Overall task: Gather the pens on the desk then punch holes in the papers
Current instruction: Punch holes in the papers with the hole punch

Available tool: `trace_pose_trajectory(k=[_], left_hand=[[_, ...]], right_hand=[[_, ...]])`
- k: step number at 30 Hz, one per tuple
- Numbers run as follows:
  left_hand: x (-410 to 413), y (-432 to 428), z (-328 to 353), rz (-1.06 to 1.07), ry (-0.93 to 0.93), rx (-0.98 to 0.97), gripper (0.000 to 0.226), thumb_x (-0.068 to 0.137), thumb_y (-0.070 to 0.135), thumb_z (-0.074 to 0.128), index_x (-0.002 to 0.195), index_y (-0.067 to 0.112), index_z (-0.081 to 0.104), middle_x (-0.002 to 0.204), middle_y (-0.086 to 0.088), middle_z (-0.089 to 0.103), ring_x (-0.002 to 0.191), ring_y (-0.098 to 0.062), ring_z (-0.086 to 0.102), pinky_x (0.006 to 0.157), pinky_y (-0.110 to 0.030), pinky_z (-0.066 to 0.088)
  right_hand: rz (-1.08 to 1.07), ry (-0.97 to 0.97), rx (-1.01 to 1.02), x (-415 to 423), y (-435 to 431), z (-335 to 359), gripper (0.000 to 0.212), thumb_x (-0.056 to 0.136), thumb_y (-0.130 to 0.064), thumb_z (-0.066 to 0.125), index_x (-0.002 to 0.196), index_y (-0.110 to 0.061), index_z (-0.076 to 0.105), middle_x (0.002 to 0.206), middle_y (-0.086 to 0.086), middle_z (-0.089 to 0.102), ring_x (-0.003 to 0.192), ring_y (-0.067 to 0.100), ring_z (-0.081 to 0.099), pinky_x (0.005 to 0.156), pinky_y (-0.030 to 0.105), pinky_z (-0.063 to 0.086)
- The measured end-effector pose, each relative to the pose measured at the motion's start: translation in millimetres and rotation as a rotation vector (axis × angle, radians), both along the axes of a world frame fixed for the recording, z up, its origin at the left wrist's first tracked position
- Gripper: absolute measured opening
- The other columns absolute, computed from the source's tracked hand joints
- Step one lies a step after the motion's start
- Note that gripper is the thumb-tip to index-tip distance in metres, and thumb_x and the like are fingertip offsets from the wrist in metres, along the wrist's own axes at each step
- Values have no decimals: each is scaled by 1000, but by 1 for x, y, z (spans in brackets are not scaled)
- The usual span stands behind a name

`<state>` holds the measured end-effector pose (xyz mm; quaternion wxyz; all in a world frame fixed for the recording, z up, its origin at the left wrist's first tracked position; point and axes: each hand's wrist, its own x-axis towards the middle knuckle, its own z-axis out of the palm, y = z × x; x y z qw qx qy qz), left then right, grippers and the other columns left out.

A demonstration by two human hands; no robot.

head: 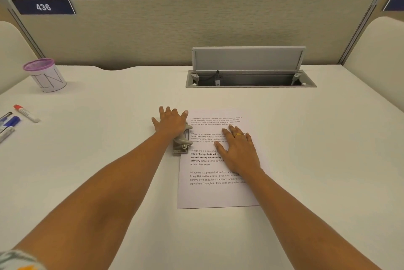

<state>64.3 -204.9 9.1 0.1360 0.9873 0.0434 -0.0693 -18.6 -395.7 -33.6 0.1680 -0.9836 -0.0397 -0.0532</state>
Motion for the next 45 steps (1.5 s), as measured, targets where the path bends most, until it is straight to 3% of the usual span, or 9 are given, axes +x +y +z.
trace_pose_trajectory(k=[11, 23, 37, 41, 45], left_hand=[[-3, -1, -7, -62, -93, 163, 52, 97, 41, 23, 144, 19, 22, 155, -12, 13, 145, -32, -7, 109, -64, 3], [-8, 2, -14, -80, -92, 168, 47, 97, 30, 21, 143, 25, 24, 154, -10, 17, 144, -34, -4, 107, -67, 6], [-6, 6, -21, -68, -136, 77, 46, 97, 32, 25, 143, 27, 22, 154, -7, 19, 144, -33, -3, 106, -70, 6], [-4, 5, -21, 6, -136, -63, 48, 98, 38, 19, 144, 26, 21, 155, -5, 18, 145, -28, -5, 108, -67, 0], [-5, 6, -21, -37, -112, -17, 47, 98, 33, 22, 145, 27, 19, 156, -5, 14, 145, -29, -8, 107, -68, 1]], right_hand=[[-11, -10, -4, 1, 1, -2, 59, 93, -51, 32, 143, -21, 28, 155, 4, 21, 144, 17, 14, 118, 39, 6], [-16, -17, 2, -2, 2, 0, 59, 93, -50, 32, 143, -20, 28, 155, 4, 22, 144, 17, 14, 118, 39, 5], [-16, -11, -1, -1, 1, -1, 59, 93, -50, 33, 143, -20, 29, 155, 3, 22, 144, 16, 14, 118, 39, 6], [-13, -7, 6, -1, 1, 0, 59, 93, -50, 34, 143, -20, 28, 156, 4, 21, 145, 17, 14, 119, 39, 5], [-17, -9, 5, -1, 1, 1, 58, 93, -49, 34, 143, -20, 29, 155, 4, 22, 144, 17, 15, 119, 38, 6]])
